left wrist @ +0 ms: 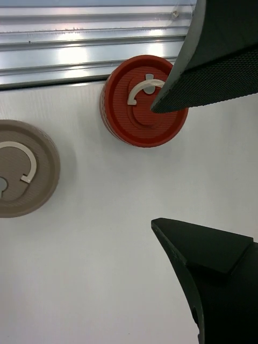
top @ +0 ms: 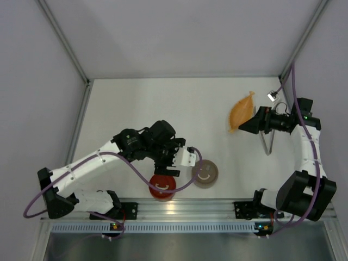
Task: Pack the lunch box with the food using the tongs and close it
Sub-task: Move the packing box to the center of the board.
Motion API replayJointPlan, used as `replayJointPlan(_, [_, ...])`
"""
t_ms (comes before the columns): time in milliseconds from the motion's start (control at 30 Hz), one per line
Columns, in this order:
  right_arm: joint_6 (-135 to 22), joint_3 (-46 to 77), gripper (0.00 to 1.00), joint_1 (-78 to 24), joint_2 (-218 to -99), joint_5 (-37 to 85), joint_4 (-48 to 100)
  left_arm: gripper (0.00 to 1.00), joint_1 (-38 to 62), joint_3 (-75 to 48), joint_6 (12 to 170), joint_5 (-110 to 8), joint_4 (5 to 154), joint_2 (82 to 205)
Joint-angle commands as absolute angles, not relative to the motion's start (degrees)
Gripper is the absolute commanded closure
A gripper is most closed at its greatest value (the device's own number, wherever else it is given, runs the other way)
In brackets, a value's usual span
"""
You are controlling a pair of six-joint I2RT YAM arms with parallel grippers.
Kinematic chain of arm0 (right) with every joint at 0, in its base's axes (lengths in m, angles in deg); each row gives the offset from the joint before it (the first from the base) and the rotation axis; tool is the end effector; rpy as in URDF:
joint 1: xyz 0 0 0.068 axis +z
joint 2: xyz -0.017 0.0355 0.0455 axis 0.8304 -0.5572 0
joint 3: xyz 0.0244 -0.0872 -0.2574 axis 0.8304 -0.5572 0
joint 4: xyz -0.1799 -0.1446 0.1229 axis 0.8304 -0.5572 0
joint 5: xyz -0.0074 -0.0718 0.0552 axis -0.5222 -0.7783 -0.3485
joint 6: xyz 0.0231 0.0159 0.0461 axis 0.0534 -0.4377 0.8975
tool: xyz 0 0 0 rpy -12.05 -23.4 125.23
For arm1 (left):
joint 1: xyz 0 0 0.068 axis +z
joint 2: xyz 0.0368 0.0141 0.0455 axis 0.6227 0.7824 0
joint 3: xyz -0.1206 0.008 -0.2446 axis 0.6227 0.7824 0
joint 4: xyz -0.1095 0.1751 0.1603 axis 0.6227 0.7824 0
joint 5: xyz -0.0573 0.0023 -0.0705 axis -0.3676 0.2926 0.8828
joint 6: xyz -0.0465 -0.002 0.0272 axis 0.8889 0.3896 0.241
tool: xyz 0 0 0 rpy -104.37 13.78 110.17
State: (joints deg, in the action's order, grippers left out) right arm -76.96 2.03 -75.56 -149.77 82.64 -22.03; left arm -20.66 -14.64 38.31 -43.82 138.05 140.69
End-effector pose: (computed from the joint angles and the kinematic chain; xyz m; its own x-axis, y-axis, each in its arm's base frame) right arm 0.2355 -0.0486 0.3030 -0.7192 0.1532 -0.6777 -0.4826 0.5916 0.6458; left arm 0.1183 -0.2165 0.3389 0.2778 0.7779 -0.5637 0.9594 -0.1947 0.2041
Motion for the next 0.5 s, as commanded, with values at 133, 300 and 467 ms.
replayJointPlan(133, [-81.38, 4.57, 0.01, -76.71, -146.74, 81.8, -25.35, 0.29, -17.65, -10.05, 36.07, -39.88, 147.69, 140.06])
replayJointPlan(300, [-82.71, 4.22, 0.01, -76.71, -147.18, 80.83, -25.97, 0.23, -18.0, -1.26, 37.37, -43.22, 144.02, 137.51])
replayJointPlan(467, [-82.62, 4.04, 0.01, -76.71, -148.06, 80.56, -25.79, 0.19, -19.23, 2.35, 38.17, -45.24, 141.46, 137.24])
